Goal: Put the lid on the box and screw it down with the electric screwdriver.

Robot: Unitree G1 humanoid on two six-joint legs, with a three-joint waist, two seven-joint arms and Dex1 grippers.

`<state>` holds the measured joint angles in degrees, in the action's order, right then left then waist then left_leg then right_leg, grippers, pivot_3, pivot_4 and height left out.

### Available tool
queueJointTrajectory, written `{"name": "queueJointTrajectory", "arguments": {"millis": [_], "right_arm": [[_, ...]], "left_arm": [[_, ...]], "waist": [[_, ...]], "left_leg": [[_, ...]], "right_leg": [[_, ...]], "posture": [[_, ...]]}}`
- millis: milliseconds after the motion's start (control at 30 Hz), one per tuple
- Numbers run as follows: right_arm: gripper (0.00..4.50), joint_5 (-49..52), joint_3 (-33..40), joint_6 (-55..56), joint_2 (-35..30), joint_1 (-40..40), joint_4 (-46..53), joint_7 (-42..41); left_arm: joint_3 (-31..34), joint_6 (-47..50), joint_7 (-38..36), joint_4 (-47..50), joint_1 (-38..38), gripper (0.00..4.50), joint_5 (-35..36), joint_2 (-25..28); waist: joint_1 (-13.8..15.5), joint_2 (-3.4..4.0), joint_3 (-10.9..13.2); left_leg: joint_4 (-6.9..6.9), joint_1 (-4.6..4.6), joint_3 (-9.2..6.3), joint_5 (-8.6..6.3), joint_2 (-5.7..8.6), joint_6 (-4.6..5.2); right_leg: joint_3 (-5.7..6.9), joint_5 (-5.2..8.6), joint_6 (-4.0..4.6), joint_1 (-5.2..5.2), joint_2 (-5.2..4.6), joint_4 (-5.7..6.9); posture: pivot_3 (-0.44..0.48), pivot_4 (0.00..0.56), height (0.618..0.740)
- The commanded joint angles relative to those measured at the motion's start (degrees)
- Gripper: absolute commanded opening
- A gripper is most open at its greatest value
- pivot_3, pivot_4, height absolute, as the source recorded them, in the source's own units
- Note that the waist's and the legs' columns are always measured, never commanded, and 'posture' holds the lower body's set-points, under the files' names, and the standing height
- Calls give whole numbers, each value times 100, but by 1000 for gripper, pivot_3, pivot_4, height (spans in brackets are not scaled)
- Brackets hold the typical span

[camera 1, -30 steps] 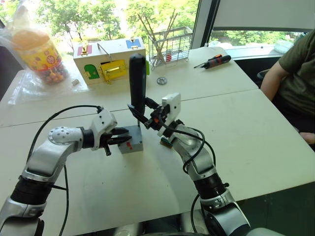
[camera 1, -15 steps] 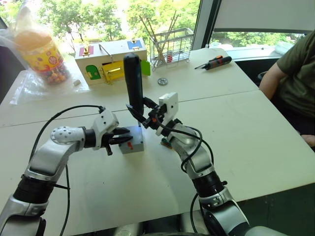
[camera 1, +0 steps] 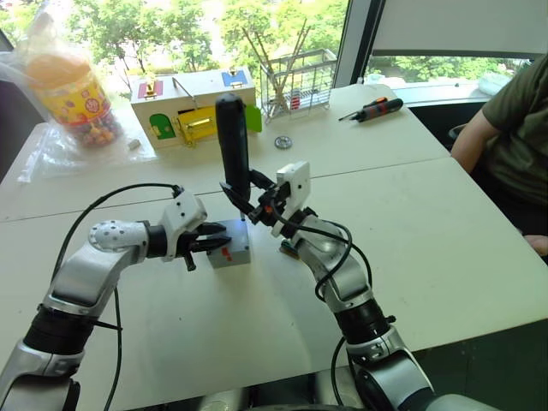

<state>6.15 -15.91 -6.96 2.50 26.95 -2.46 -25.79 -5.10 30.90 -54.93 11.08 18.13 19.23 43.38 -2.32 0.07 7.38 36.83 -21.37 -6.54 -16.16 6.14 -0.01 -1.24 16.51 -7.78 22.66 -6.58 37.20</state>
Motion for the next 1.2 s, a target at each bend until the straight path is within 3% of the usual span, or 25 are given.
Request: {"name": "queueJointTrajectory", "arguments": {"millis": [33,233,367,467,533,700,800,933,1100,1200], "right_arm": [[1859,-48,-33,-240,-142,-112,-89,-69],[1859,567,428,-888,-222,291,972,-89],[1859,1597,1164,-2011,-360,711,1935,61],[1859,2334,2017,-3117,-604,1038,2309,611],[1859,2696,2443,-3932,-981,1255,2495,860],[1859,3709,3149,-6780,-2726,1588,2425,714],[1859,3863,2951,-8055,-4079,1431,2012,174],[1859,4947,3236,-8554,-4884,1279,648,-74],[1859,4738,2199,-8554,-5952,1074,-24,-167],[1859,4364,1602,-8544,-6206,1246,-247,-297]], "left_arm": [[-170,-31,-7,-216,-43,1267,-163,-59],[-217,-110,-53,-408,23,1267,-195,-100],[-169,-178,-57,-516,117,1267,-157,-152],[197,193,-121,-405,408,1267,331,-193],[386,460,-193,-237,616,1267,600,-108],[587,1230,-682,346,1074,1267,1340,286],[337,1153,-1017,689,1076,1267,1315,548],[223,1126,-892,825,1148,1267,1348,319],[-82,903,-927,943,906,1267,1159,199],[-197,810,-857,997,760,1267,1087,115]], "waist": [[13,0,0],[62,2,6],[145,11,32],[163,10,34],[163,7,40],[157,-7,101],[133,27,131],[129,15,160],[132,15,174],[128,6,180]], "left_leg": [[0,0,0,0,0,0],[0,-5,-1,-1,1,2],[1,-25,-1,0,1,1],[15,-76,-8,14,1,-23],[24,-102,-11,19,1,-30],[30,-132,-9,19,4,-28],[26,-144,2,19,2,-27],[30,-169,6,20,-4,-25],[50,-183,16,21,-1,-22],[52,-185,22,21,-1,-22]], "right_leg": [[0,0,0,0,0,0],[0,0,0,0,-2,-6],[0,0,0,18,-2,-9],[1,-1,0,61,-3,-5],[2,-1,-1,80,-3,-1],[5,-1,0,78,-18,-3],[2,-1,0,90,-25,-12],[3,-1,0,110,-22,-11],[3,-3,-1,119,-25,-4],[2,-3,-2,122,-25,-3]], "posture": [[0,150,740],[0,150,740],[0,150,740],[0,150,740],[0,150,740],[0,150,740],[0,150,740],[0,150,740],[0,150,740],[0,150,740]]}}
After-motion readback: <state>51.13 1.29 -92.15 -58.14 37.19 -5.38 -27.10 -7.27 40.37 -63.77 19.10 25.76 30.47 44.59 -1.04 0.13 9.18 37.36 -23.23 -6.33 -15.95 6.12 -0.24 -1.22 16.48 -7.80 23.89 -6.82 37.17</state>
